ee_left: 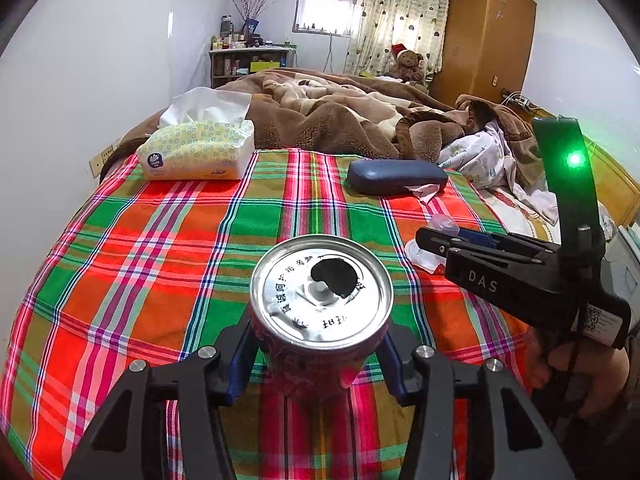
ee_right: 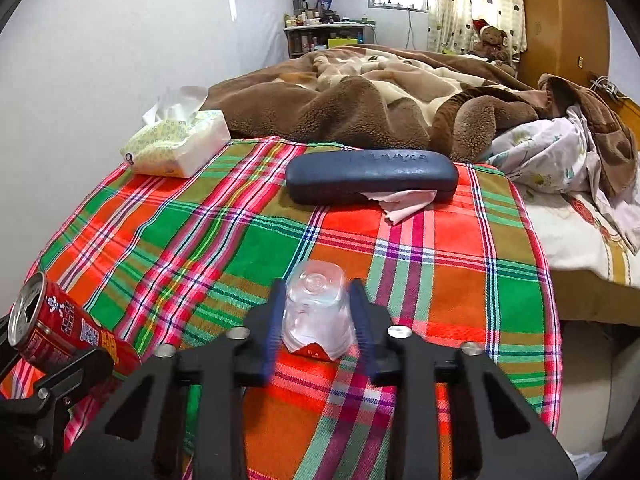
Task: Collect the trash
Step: 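Grasp the red soda can with the left tool while the right tool grasps the clear plastic cup, then carry the red can and clear cup over the wastebasket with both tools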
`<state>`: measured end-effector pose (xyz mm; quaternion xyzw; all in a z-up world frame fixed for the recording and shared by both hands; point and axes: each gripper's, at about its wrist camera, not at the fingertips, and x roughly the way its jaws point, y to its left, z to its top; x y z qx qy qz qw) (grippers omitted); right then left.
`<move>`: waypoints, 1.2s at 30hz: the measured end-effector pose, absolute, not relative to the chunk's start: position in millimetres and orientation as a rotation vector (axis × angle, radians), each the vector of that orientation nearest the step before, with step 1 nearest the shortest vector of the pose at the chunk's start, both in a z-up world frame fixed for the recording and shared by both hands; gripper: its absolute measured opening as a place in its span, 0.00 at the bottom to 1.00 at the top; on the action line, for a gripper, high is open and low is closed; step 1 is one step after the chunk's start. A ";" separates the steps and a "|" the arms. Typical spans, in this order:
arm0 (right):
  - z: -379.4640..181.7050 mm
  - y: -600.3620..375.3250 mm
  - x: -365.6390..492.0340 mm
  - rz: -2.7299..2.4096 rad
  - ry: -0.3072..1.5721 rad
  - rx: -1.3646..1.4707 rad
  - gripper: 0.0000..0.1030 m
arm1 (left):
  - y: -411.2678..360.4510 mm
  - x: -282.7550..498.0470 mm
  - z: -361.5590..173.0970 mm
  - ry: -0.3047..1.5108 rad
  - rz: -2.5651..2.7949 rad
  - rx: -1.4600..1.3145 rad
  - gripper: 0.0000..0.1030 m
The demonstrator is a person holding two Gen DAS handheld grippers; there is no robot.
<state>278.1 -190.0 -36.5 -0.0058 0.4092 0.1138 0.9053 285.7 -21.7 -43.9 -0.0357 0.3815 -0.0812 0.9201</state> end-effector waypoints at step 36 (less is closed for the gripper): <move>34.2 -235.4 157.2 0.241 0.670 0.081 0.30 | -62.8 173.8 19.4 0.659 -0.240 0.015 0.51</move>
